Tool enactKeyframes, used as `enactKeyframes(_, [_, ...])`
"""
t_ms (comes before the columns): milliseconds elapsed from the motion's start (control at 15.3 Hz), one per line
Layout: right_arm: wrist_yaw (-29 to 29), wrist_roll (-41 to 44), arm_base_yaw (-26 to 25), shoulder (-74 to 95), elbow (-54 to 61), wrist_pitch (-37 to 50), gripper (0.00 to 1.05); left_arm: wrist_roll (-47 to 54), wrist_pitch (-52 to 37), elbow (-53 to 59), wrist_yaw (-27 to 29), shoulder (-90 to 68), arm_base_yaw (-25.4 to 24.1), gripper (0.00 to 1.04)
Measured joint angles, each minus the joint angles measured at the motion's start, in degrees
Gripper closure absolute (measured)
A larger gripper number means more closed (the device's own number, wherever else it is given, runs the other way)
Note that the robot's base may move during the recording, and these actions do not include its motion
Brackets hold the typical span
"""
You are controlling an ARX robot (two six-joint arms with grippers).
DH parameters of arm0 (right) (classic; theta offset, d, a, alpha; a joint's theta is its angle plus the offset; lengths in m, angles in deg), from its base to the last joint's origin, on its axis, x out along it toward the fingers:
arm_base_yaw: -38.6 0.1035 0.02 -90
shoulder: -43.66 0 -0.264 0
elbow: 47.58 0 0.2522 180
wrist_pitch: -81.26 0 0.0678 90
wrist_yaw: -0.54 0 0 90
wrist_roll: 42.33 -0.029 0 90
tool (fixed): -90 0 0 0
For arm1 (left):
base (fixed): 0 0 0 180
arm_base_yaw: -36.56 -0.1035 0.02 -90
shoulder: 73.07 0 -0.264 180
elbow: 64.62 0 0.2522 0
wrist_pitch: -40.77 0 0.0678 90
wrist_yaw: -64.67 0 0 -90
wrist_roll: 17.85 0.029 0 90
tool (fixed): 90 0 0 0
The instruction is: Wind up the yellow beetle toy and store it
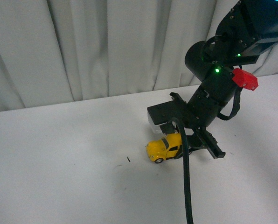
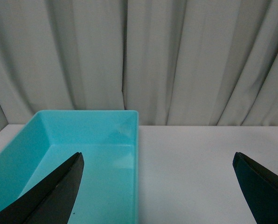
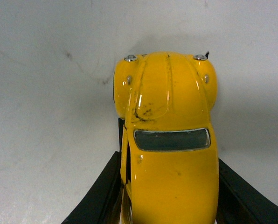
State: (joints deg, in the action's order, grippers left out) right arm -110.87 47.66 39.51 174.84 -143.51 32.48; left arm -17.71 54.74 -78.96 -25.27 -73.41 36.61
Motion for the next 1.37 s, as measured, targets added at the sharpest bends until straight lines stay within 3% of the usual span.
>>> enactKeyframes(850, [-0.07,5.31,-15.69,-4.37,8.55,2.05,0.61,0.02,0.0,0.0,-0.02,0.0,0.0,0.07])
enactKeyframes(1243, [1.07,7.76,-16.35,-4.13,6.91,-0.81,0.61,0.0,-0.02,0.0,-0.02,0.0,0.0,0.07])
enactKeyframes(1373, [1.44,8.22,-16.31,-3.78,6.32,-2.51,0.39,0.0,0.0,0.0,-0.02,0.0,0.0,0.07])
